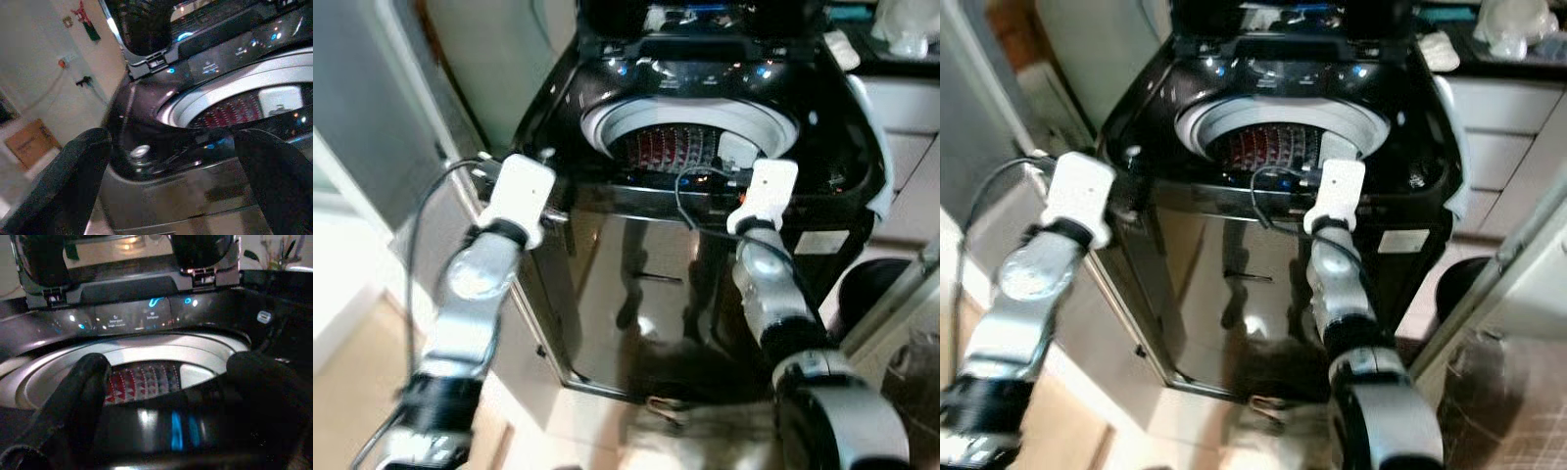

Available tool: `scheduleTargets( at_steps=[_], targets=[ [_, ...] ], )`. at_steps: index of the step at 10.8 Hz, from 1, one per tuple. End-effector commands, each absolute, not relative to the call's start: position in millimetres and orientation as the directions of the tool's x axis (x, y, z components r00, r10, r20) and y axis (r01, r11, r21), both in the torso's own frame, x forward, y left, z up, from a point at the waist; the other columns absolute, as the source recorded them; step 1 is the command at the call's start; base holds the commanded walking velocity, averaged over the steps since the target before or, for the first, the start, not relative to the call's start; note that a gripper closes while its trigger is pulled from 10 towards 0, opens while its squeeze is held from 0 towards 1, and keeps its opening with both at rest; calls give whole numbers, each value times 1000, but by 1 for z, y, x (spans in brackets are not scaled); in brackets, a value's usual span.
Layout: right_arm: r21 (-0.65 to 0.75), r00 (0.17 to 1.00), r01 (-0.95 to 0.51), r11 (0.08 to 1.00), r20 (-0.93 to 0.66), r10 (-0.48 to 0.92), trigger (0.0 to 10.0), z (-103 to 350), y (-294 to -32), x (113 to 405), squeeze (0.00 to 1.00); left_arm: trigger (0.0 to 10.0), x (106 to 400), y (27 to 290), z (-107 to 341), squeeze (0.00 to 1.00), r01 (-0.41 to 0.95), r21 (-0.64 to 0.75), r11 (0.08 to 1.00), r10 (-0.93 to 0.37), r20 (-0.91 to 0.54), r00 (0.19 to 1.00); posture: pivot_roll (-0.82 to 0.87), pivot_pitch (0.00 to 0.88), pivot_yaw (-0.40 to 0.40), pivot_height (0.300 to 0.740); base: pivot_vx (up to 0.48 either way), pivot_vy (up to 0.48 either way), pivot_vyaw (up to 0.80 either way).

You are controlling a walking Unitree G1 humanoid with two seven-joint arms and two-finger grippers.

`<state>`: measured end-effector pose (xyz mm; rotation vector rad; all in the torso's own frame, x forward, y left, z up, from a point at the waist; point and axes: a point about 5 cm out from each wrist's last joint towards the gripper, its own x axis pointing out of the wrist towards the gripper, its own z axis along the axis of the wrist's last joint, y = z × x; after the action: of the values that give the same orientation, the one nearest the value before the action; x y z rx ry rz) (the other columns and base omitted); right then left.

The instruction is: Clothes washing

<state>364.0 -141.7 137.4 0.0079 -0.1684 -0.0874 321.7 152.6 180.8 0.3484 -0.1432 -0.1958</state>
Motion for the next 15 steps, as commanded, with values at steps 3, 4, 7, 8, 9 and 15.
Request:
scheduleTargets(
  at_steps=[3, 4, 7, 8, 9, 15],
  targets=[
    [9, 983, 124, 992, 135, -124, 10000, 132, -157, 358, 0, 10000, 328, 148, 178, 0, 186, 298, 936, -228, 113, 967, -122, 0, 79, 740, 0, 0, 0],
    [-56, 972, 131, 990, 204, -117, 10000, 143, -157, 357, 0, 10000, 328, 148, 176, 0, 187, 291, 938, -226, 106, 968, -121, 0, 74, 740, 0, 394, 0],
    [-156, 892, 266, 951, 415, -181, 10000, 179, -176, 330, 0, 10000, 323, 149, 173, 0, 211, 246, 946, -245, 114, 963, -94, 0, 29, 740, 0, 474, 0],
    [-159, 921, 255, 954, 339, -190, 10000, 163, -177, 330, 0, 10000, 322, 148, 176, 0, 205, 280, 938, -251, 142, 957, -94, 0, 30, 740, 0, 424, 0],
    [-162, 931, 246, 956, 314, -186, 10000, 159, -175, 330, 0, 10000, 322, 148, 177, 0, 201, 311, 929, -257, 151, 955, -96, 0, 31, 740, 0, 0, 0],
    [-280, 916, 187, 942, 397, -64, 10000, 172, -155, 320, 0, 10000, 319, 145, 172, 0, 231, 282, 931, -277, 135, 951, -102, 0, 52, 740, 0, 0, 0]
  ],
)
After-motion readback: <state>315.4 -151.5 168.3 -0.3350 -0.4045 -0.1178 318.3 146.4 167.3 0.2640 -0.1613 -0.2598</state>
